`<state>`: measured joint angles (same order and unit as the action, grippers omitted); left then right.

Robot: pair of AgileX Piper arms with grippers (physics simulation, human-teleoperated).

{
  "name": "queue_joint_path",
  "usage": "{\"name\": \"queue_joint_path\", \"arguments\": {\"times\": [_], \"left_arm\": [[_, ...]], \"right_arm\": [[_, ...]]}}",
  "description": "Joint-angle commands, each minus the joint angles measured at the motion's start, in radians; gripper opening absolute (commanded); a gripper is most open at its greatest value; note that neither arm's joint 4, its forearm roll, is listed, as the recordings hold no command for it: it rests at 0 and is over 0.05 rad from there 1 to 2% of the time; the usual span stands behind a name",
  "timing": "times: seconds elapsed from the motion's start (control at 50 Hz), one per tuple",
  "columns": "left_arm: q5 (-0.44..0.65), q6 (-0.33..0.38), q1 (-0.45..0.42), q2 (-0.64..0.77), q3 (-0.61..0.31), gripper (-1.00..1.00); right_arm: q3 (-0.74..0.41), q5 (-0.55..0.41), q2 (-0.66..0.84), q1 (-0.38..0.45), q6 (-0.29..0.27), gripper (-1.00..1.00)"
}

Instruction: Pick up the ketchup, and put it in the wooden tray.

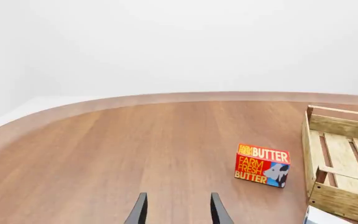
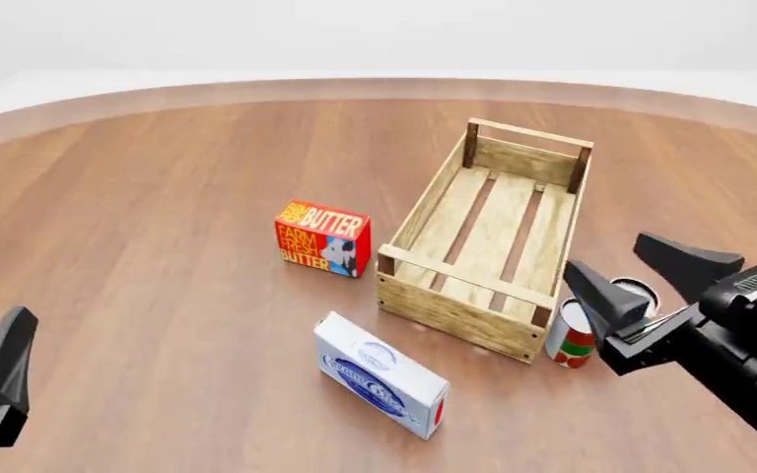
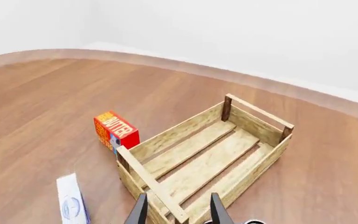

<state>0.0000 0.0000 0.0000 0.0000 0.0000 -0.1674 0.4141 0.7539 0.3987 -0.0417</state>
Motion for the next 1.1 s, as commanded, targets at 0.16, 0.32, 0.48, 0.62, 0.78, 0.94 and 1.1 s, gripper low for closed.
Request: {"name": "queue_joint_path", "arguments": {"times": [0.16, 0.32, 0.48, 0.62, 0.78, 0.94, 1.1], "left_arm": [[0.000, 0.000, 0.000, 0.000, 0.000, 1.00], [0.000, 0.000, 0.000, 0.000, 0.000, 1.00], [0.000, 0.000, 0.000, 0.000, 0.000, 1.00], [0.000, 0.000, 0.000, 0.000, 0.000, 1.00], [0.000, 0.000, 0.000, 0.000, 0.000, 1.00], [0.000, 0.000, 0.000, 0.000, 0.000, 1.00], [0.000, 0.000, 0.000, 0.000, 0.000, 1.00]], "right_arm": [[-0.109, 0.027, 0.236, 0.164, -0.008, 1.00], [-0.158, 0.025, 0.316, 0.231, -0.004, 1.00], [-0.224, 0.010, 0.399, 0.302, 0.007, 1.00], [-0.275, -0.020, 0.443, 0.358, 0.025, 1.00], [-0.345, -0.039, 0.527, 0.433, 0.072, 1.00], [-0.398, -0.055, 0.587, 0.509, 0.118, 1.00], [-0.541, -0.151, 0.694, 0.653, 0.122, 1.00]]}}
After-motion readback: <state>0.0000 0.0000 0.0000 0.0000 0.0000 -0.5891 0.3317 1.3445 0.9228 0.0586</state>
